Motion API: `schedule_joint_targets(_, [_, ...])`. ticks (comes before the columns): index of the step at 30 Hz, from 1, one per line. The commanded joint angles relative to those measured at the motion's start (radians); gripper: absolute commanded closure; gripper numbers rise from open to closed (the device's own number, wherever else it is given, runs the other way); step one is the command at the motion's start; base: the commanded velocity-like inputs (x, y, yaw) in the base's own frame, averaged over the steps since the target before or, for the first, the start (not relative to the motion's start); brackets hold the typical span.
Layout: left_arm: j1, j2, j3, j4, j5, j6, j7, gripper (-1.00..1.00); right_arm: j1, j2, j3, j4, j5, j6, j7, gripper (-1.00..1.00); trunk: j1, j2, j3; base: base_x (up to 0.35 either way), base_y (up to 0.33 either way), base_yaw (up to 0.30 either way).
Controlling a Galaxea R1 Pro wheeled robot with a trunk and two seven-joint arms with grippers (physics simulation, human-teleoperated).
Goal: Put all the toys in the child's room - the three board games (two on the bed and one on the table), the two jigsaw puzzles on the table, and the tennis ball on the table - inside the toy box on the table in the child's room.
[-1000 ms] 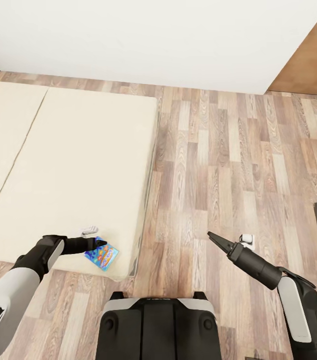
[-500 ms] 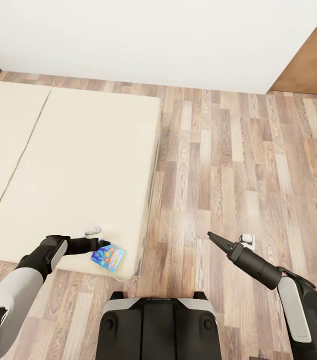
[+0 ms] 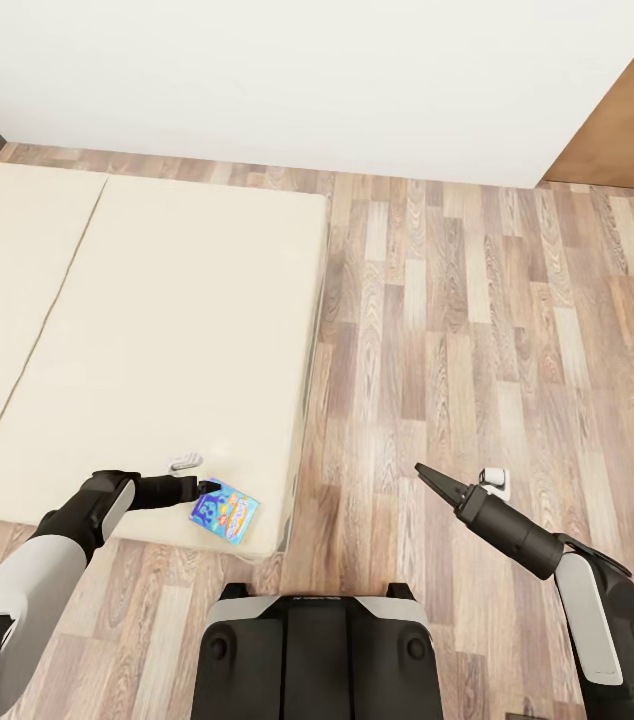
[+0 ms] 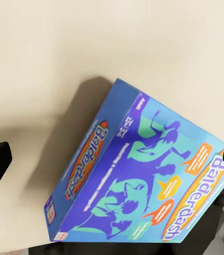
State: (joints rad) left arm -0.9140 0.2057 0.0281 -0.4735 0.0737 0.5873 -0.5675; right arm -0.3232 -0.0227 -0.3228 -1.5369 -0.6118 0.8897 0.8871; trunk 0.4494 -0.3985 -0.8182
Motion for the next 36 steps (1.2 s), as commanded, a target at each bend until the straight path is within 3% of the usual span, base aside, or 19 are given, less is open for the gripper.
schedule_joint_targets(1, [0.0,0.0,0.003,0.0,0.008,0.009,0.0,-1.0,0.0,0.0,-0.001,0.0,0.0,0.004,0.003,-1.0,0.001,-0.001,-0.001,0.0,0.005,0.0])
schedule_joint_targets(36, [0.0,0.001,0.003,0.0,0.01,0.012,-0.006,-1.0,0.0,-0.002,-0.001,0.001,0.0,0.001,0.004,-1.0,0.001,-0.001,-0.001,0.0,0.0,0.0])
